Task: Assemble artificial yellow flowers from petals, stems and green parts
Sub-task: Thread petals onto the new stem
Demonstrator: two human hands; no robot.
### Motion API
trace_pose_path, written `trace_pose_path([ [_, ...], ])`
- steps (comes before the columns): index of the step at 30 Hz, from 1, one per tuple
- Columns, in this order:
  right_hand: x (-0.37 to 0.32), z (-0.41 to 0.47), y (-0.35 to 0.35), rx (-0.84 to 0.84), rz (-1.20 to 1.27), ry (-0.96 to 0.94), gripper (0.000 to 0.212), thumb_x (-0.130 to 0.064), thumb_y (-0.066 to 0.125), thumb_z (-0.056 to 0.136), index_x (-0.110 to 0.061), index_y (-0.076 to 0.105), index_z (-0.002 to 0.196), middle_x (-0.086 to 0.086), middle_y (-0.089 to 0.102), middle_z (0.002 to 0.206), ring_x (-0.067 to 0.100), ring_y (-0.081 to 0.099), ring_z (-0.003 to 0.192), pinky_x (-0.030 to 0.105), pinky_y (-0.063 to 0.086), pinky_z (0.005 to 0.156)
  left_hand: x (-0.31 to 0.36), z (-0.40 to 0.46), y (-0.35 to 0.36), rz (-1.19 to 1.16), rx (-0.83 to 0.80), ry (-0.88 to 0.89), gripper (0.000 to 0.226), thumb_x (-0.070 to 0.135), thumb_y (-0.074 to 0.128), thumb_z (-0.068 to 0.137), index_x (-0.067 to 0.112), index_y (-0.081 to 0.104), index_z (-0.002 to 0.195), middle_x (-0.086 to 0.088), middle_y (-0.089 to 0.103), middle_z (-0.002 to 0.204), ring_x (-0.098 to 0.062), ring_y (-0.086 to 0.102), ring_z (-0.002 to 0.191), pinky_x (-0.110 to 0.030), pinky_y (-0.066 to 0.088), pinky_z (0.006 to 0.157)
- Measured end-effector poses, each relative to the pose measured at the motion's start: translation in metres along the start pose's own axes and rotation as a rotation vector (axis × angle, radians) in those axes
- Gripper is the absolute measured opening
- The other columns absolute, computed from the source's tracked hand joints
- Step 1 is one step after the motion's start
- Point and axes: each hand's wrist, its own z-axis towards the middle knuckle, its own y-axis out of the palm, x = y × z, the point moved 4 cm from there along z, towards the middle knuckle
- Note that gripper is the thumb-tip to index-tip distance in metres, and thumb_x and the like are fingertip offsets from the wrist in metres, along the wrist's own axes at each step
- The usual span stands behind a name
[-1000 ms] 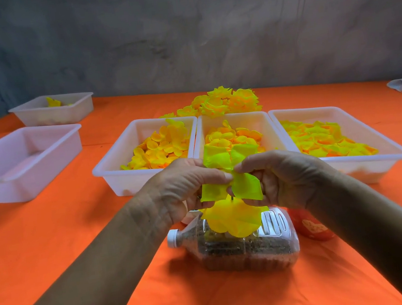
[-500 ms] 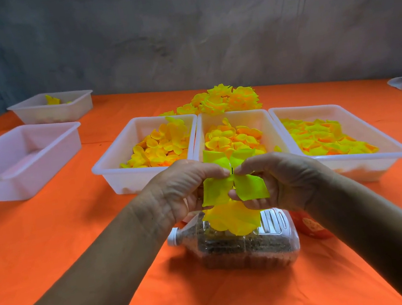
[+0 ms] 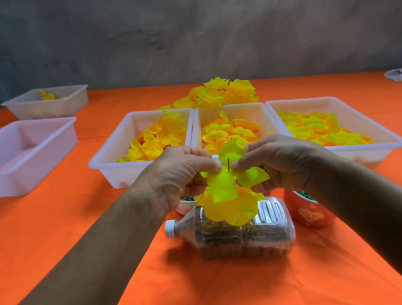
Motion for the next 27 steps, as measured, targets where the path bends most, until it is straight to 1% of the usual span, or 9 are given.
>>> trace_pose_path([
  [2,-0.001,0.0,-0.001,0.018,-0.023,-0.004,0.017,0.003,0.068,0.077,-0.01,0.057,0.079,0.003,0.065,0.057,0.013,0.064,0.048,0.02,0.047,0.04,0.0,0.0,0.0,0.035,0.003,0.003,0.018,0.005,0.072,0.075,0.016,0.063,0.086,-0.002,0.063,0.067,-0.01,0.053,0.047,-0.022,0.042,0.051],
  [4,-0.001,0.001,-0.002,0.05,-0.055,-0.003,0.018,0.003,0.07,0.075,-0.01,0.058,0.078,0.006,0.064,0.061,0.014,0.063,0.048,0.02,0.046,0.04,-0.001,0.001,-0.001,0.061,0.008,0.003,0.017,0.005,0.073,0.074,0.017,0.064,0.084,0.003,0.063,0.058,-0.006,0.053,0.041,-0.022,0.041,0.051],
  [7,0.002,0.003,-0.004,0.105,-0.103,0.006,0.023,0.002,0.074,0.072,-0.011,0.059,0.084,0.013,0.059,0.084,0.02,0.06,0.059,0.021,0.047,0.041,-0.002,0.002,0.0,0.103,0.019,0.013,0.019,0.006,0.074,0.073,0.018,0.064,0.083,0.007,0.062,0.052,-0.004,0.053,0.038,-0.023,0.04,0.052],
  [9,0.004,0.004,-0.004,0.128,-0.133,0.019,0.025,0.001,0.075,0.071,-0.011,0.061,0.088,0.014,0.057,0.093,0.022,0.057,0.066,0.02,0.046,0.04,-0.004,0.002,0.0,0.136,0.029,0.021,0.02,0.006,0.075,0.071,0.018,0.064,0.082,0.01,0.06,0.048,-0.002,0.051,0.036,-0.022,0.039,0.051],
  [11,0.006,0.005,-0.002,0.115,-0.154,0.032,0.023,0.0,0.074,0.072,-0.011,0.062,0.088,0.014,0.057,0.091,0.02,0.055,0.064,0.018,0.044,0.04,-0.006,0.002,0.001,0.155,0.033,0.023,0.021,0.005,0.075,0.071,0.018,0.063,0.081,0.011,0.058,0.045,-0.001,0.049,0.035,-0.022,0.038,0.05],
  [15,0.008,0.005,-0.001,0.094,-0.186,0.038,0.018,0.0,0.072,0.074,-0.01,0.064,0.086,0.01,0.058,0.073,0.014,0.056,0.051,0.017,0.042,0.04,-0.009,0.002,0.001,0.168,0.042,0.022,0.022,0.003,0.075,0.071,0.018,0.063,0.081,0.012,0.056,0.043,0.0,0.048,0.035,-0.02,0.039,0.049],
  [18,0.009,0.005,0.0,0.089,-0.2,0.032,0.012,0.0,0.07,0.074,-0.009,0.064,0.078,0.007,0.059,0.064,0.01,0.056,0.043,0.017,0.043,0.041,-0.011,0.002,0.002,0.174,0.047,0.021,0.02,0.004,0.075,0.073,0.019,0.063,0.08,0.013,0.055,0.044,0.001,0.048,0.035,-0.019,0.038,0.048],
  [23,0.011,0.007,0.001,0.093,-0.213,0.035,0.014,0.001,0.071,0.074,-0.011,0.066,0.079,0.006,0.062,0.066,0.014,0.058,0.053,0.02,0.046,0.049,-0.015,0.001,0.004,0.156,0.047,0.011,0.019,-0.001,0.072,0.075,0.015,0.062,0.081,0.003,0.053,0.059,0.002,0.045,0.033,-0.011,0.036,0.038],
  [27,0.014,0.008,0.002,0.095,-0.221,0.022,0.018,0.002,0.071,0.074,-0.008,0.069,0.089,0.006,0.063,0.067,0.011,0.059,0.05,0.018,0.048,0.048,-0.015,-0.001,0.005,0.181,0.047,0.031,0.022,-0.004,0.071,0.074,0.014,0.061,0.081,-0.001,0.055,0.069,0.001,0.047,0.038,-0.01,0.036,0.038],
])
